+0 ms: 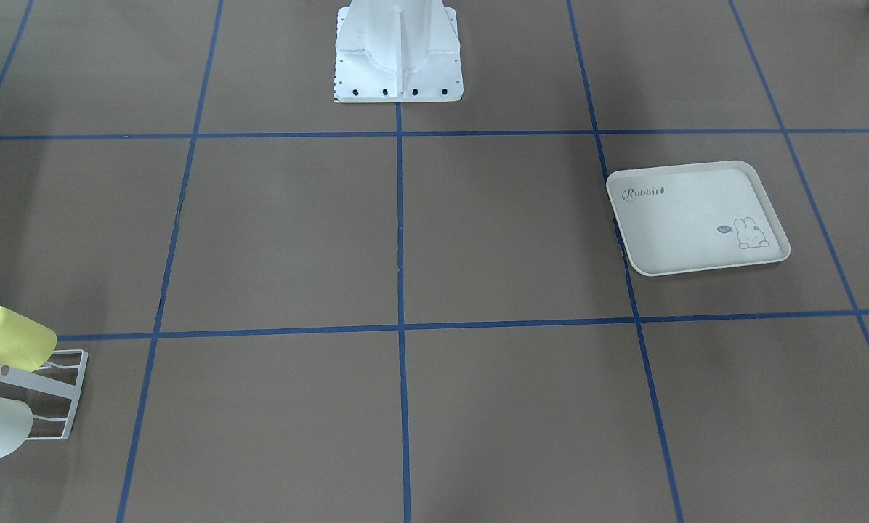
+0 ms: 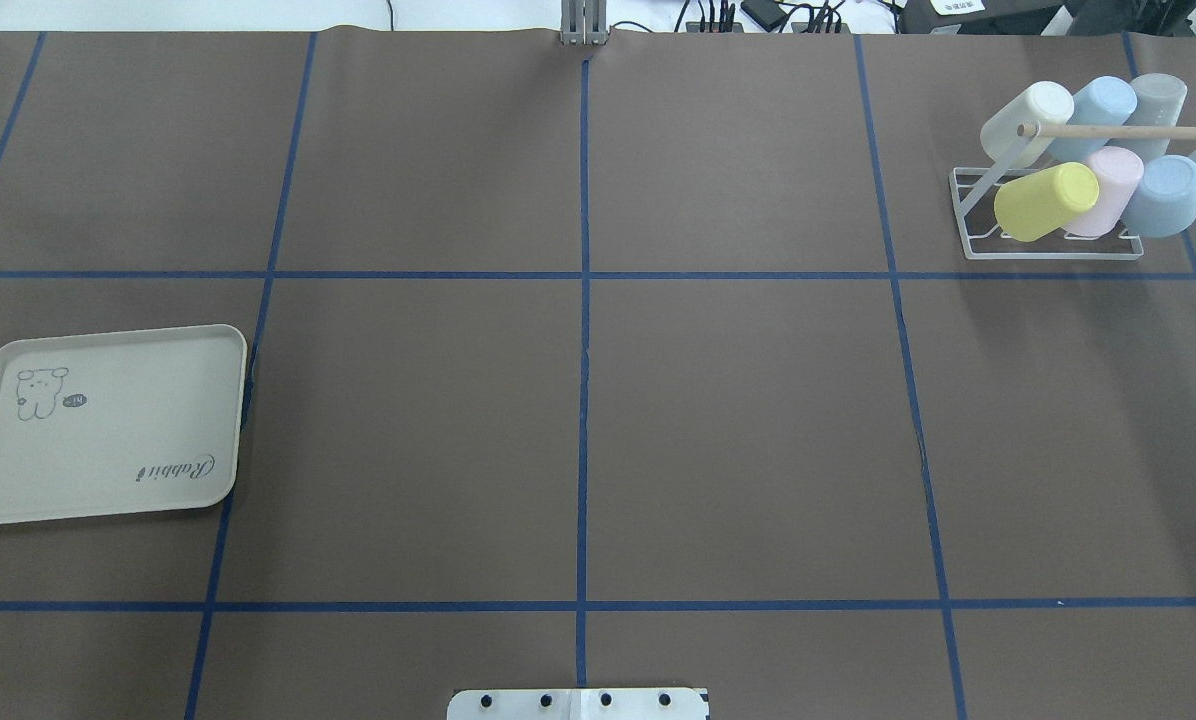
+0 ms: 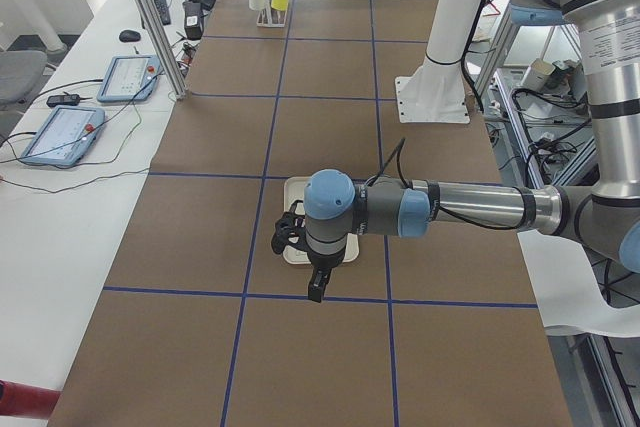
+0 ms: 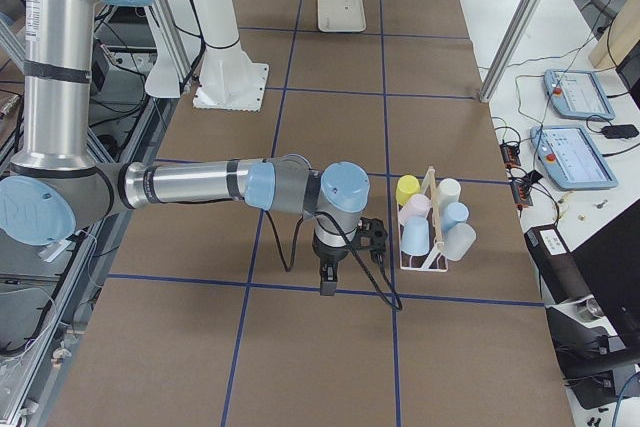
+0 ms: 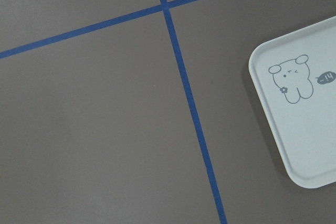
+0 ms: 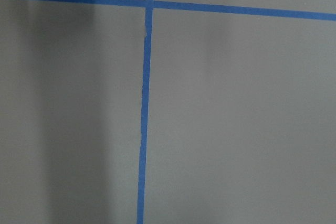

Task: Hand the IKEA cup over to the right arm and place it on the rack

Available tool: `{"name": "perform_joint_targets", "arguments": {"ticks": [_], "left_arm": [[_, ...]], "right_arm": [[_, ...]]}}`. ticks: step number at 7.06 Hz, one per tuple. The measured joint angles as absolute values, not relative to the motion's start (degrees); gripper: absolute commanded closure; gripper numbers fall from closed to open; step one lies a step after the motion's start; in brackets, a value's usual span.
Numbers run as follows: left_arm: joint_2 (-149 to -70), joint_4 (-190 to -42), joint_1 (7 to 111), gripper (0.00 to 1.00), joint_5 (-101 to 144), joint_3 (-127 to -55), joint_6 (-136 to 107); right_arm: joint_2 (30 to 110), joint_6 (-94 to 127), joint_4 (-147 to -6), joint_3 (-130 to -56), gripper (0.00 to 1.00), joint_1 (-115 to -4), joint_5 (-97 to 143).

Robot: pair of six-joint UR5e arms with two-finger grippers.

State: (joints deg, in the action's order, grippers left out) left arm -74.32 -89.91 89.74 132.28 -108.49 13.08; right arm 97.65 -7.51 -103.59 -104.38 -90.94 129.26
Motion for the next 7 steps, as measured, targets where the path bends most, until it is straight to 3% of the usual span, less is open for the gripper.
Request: {"name": "perform_joint_targets", "arguments": {"ticks": [7], "left_arm": [[-73.9,-89.9,89.8,0.00,132.3,-107.1,13.0]], "right_arm": [[97.7,-7.8,-102.0,-104.5,0.00,-90.7,130.1]]}}
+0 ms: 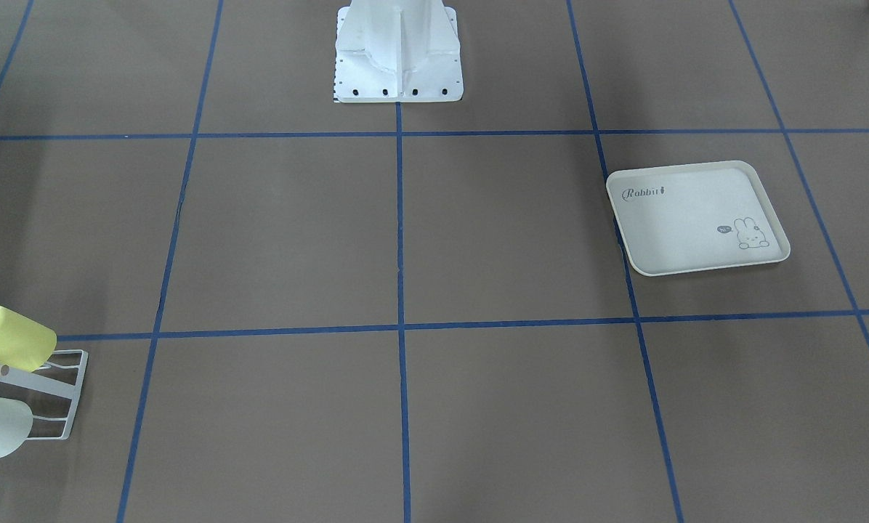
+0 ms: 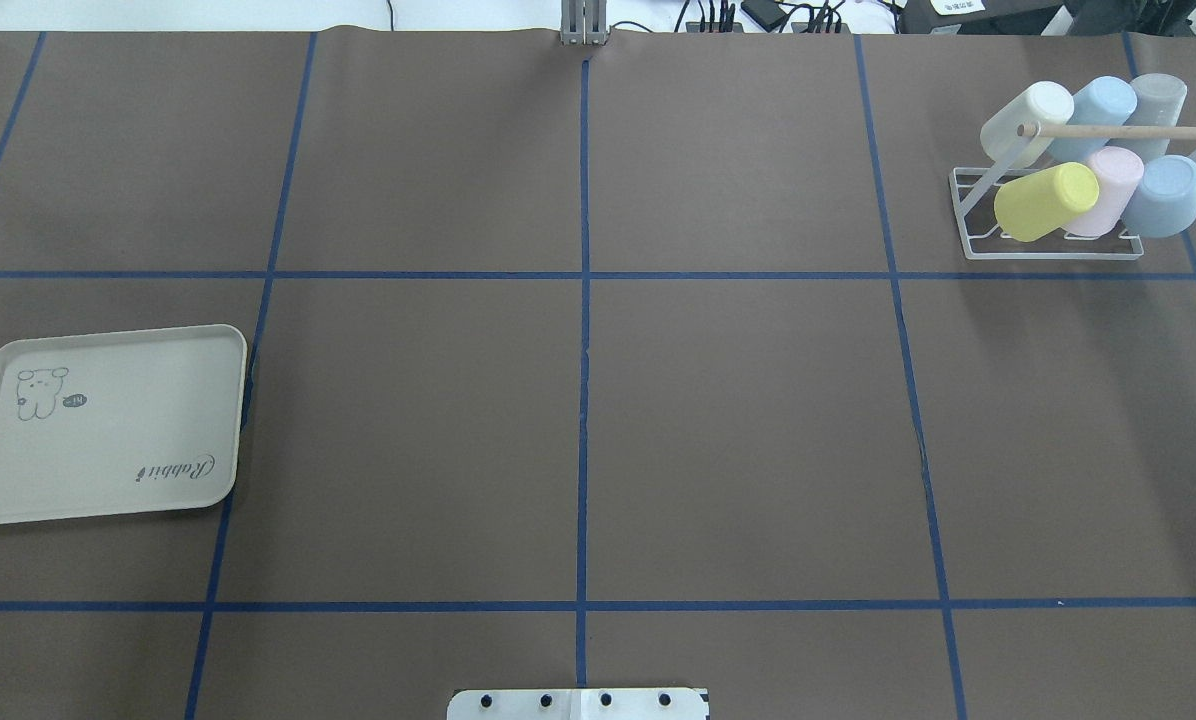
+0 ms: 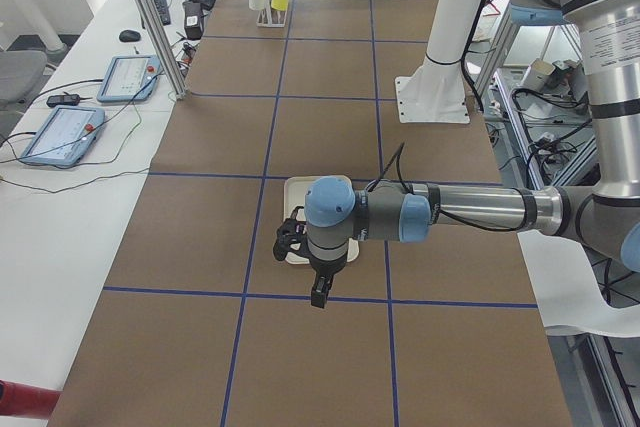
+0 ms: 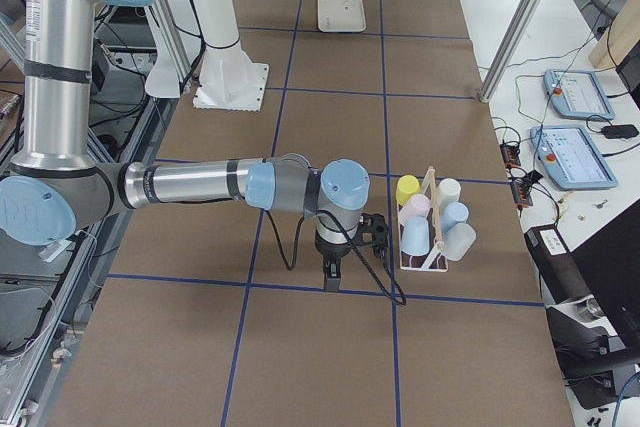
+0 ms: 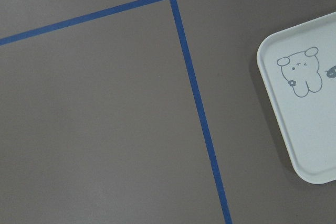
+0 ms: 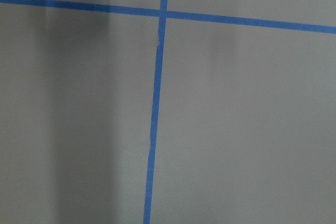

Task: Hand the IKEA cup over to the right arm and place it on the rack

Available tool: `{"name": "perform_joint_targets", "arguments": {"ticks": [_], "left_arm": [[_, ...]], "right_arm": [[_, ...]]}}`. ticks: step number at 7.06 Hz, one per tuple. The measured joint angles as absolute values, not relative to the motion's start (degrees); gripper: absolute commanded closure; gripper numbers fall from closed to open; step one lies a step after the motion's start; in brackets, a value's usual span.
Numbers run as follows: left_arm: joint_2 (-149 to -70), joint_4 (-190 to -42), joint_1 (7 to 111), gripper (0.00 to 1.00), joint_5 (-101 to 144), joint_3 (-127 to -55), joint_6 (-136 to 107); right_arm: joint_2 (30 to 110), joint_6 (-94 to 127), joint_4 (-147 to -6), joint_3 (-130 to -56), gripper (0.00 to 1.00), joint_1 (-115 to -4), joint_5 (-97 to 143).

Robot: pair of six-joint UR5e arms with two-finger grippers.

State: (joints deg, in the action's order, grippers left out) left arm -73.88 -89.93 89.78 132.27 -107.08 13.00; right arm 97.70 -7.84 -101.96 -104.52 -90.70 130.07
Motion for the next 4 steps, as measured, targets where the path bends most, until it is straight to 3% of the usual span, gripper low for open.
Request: {"name": "perform_joint_targets", "arguments": {"ticks": [4], "left_arm": [[-73.6,-89.9,89.8,0.00,132.2,-105.4,13.1]], "right_arm": [[97.8,-7.5,-102.0,-104.4,0.00,-90.6,130.1]]}}
